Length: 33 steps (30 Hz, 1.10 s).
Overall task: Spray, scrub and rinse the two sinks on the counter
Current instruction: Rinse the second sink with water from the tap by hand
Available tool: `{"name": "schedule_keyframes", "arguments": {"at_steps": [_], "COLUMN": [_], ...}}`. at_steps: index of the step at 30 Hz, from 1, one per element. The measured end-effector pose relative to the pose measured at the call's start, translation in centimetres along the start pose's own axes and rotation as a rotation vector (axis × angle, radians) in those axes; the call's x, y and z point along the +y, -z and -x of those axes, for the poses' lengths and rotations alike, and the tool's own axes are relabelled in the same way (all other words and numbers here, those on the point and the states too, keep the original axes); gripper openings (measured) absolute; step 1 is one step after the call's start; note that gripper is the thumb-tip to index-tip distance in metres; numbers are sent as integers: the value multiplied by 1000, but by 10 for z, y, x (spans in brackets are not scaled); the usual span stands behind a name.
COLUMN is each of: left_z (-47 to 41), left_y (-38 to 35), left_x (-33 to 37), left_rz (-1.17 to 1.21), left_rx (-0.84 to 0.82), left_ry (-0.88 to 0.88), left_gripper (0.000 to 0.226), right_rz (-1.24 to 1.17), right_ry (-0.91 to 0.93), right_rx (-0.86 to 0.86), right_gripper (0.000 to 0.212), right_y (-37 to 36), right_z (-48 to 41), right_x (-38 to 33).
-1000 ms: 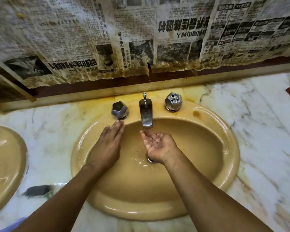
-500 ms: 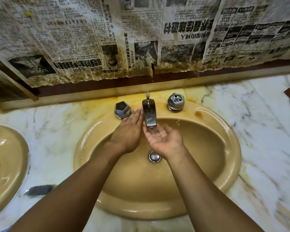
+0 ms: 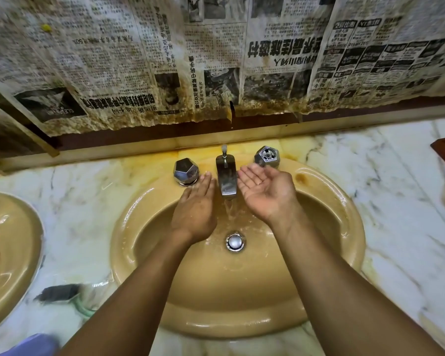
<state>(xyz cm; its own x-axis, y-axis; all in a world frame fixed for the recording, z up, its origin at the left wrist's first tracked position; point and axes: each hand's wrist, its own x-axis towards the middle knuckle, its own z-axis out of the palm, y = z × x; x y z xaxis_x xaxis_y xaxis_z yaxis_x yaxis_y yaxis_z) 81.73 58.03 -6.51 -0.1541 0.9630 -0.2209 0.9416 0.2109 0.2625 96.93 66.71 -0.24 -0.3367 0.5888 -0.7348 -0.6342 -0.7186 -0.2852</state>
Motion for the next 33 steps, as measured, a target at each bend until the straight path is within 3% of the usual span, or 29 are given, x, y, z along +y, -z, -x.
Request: {"name": "schedule_keyframes", "arguments": {"at_steps": [8,12,18,22,25,29,31,33], "left_z": [7,6,-12,-30,-29,-22,-9,5], "left_y": [-13,-11,-4,-1,3,19,25,28], "left_x": [14,6,10,16,14,-3,-8,-1], "left_rz": [32,-6,-7,51,87,329,627,1069], "left_rx": [43,23,-31,-43,-23,6,23,-1], "left_ry": [119,90,119,155,131,94,120,189], "left_gripper": [95,93,97,105,108,86,67,47], "right_rz": [109,58,120,271,200,131,314,695], "right_ry": [-223,-255,-14,-113,-229,-183,-14,262], "right_rx": [249,189,-24,122,190,89,66,66], "right_gripper": [50,48,49,49,50,44,43,37], "right_y": [65,50,8,42,60,49,36,17], "right_z": [-7,-5,-12,-14,-12,-3,5,19], "right_x": [40,51,-2,17,48,45,28,16]}}
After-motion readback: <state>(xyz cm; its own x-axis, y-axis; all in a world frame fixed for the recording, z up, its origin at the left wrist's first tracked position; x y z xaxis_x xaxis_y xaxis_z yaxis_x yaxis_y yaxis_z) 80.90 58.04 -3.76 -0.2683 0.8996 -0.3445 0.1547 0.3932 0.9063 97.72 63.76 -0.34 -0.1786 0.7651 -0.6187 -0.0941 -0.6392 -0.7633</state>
